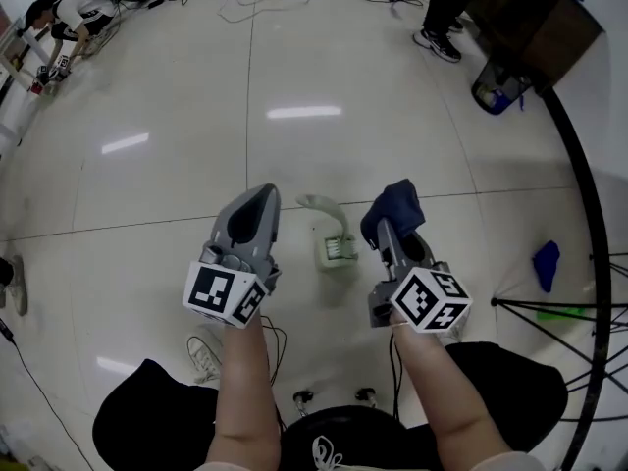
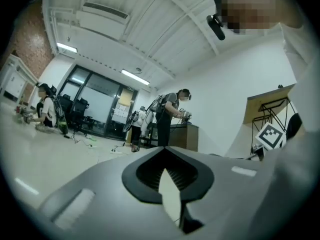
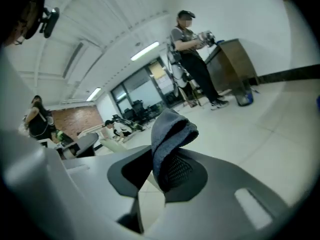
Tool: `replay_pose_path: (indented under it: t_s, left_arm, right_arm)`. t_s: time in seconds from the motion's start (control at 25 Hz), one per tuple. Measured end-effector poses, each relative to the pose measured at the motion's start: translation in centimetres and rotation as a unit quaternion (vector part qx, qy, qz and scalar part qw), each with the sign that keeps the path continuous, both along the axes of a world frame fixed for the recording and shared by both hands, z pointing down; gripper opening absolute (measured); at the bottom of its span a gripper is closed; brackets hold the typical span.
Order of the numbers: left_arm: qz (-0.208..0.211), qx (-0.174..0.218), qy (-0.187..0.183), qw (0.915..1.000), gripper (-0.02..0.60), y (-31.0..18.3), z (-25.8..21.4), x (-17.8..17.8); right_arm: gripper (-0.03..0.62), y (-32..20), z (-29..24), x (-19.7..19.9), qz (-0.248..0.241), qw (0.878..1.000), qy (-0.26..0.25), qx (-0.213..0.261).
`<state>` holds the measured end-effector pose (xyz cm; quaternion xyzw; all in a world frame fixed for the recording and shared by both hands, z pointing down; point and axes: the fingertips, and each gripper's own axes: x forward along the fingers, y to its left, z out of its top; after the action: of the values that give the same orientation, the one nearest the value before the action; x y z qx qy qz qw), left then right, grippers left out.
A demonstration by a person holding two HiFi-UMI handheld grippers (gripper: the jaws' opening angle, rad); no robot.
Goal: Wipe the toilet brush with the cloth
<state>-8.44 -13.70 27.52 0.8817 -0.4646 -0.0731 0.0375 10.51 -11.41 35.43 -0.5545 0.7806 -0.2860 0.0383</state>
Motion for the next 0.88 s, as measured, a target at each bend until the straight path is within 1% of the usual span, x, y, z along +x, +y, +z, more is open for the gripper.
replay_pose_path:
  t_s: [0.04, 0.12, 0.24, 0.32, 0.4, 0.48, 0.56, 0.64, 0.8, 0.88]
  left_arm:
    - [0.009, 0.009, -0.003, 0.9999, 0.006, -0.1, -1.3, 0.2]
    - [0.036, 0.006, -0.02, 0.9991, 0.006, -0.3, -2.4, 1.3]
    - [0.067, -0.024, -0.076, 0.9946, 0.006, -0.3, -1.5, 3.2]
    - [0.078, -0.044, -0.099, 0.9911, 0.006, -0.2, -0.6, 3.8]
    - [0.093, -0.06, -0.091, 0.9896, 0.006, 0.0, 0.1, 4.3]
    - [0.102, -0.065, -0.065, 0.9905, 0.006, 0.2, 0.1, 4.4]
    - [0.102, -0.063, -0.048, 0.9916, 0.006, 0.3, 0.1, 4.2]
    - [0.1, -0.061, -0.04, 0.9923, 0.006, 0.2, 0.0, 4.1]
    - [0.103, -0.057, -0.026, 0.9928, 0.006, 0.1, 0.0, 4.1]
    - [0.107, -0.052, -0.01, 0.9929, 0.006, 0.0, 0.0, 3.9]
  right_arm:
    - [0.071, -0.4, -2.5, -1.2, -0.025, 0.999, 0.004, 0.026]
    - [0.071, -0.7, -6.5, -3.5, -0.069, 0.996, 0.002, 0.063]
    - [0.071, -0.6, -9.9, -6.2, -0.114, 0.989, -0.001, 0.092]
    - [0.071, -0.4, -11.1, -7.4, -0.131, 0.986, 0.005, 0.104]
    - [0.07, -0.2, -11.8, -8.2, -0.141, 0.983, 0.017, 0.117]
    - [0.071, -0.1, -11.7, -8.9, -0.154, 0.981, 0.024, 0.118]
    - [0.071, -0.2, -10.7, -9.5, -0.17, 0.98, 0.026, 0.102]
    - [0.07, -0.6, -9.2, -9.7, -0.181, 0.98, 0.035, 0.08]
    - [0.069, -1.2, -6.3, -8.5, -0.17, 0.983, 0.041, 0.05]
    - [0.07, -1.4, -5.1, -8.0, -0.161, 0.985, 0.039, 0.04]
